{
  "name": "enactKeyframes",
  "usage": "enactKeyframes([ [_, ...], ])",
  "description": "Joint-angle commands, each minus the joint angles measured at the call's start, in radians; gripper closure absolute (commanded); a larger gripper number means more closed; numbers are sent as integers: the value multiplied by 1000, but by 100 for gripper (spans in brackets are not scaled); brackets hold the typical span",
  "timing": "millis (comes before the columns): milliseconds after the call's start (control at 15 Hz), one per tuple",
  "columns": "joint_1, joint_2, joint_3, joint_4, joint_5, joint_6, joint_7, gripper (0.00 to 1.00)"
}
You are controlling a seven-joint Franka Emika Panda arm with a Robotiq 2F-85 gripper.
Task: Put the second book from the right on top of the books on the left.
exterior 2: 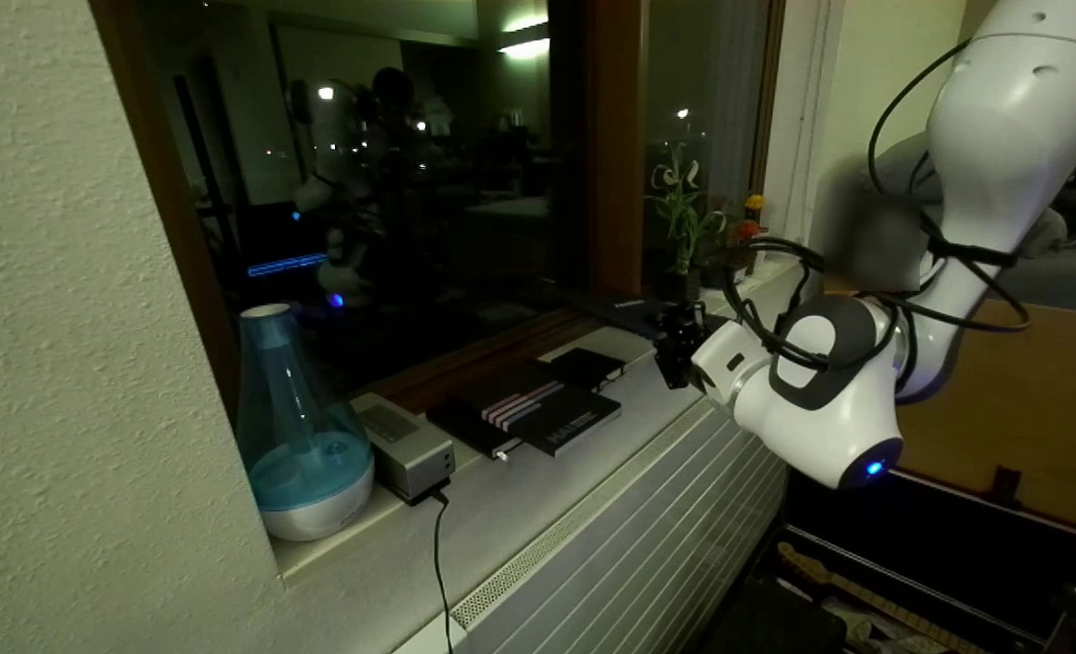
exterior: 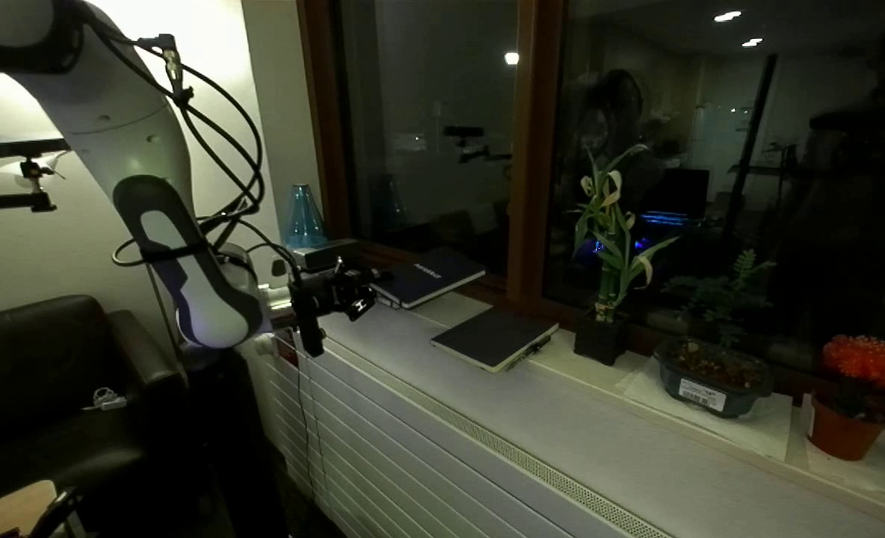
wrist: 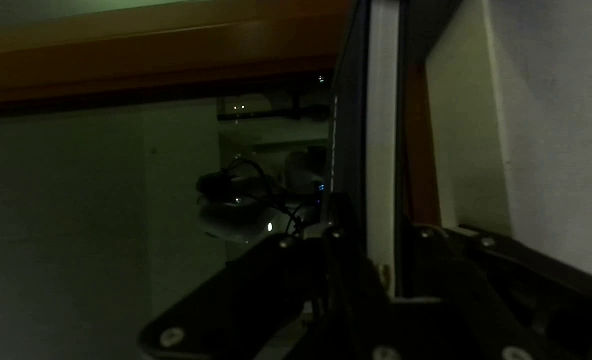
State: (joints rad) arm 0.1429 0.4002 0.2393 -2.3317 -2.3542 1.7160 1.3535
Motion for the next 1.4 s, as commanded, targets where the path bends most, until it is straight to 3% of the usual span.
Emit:
enactKeyframes([
  [0,13,-125,23,-70,24,21,-9,95],
  [733,67,-206,70,-30,6,216,-10,95],
  [1333,108,-188,83,30,-43,264,-24,95],
])
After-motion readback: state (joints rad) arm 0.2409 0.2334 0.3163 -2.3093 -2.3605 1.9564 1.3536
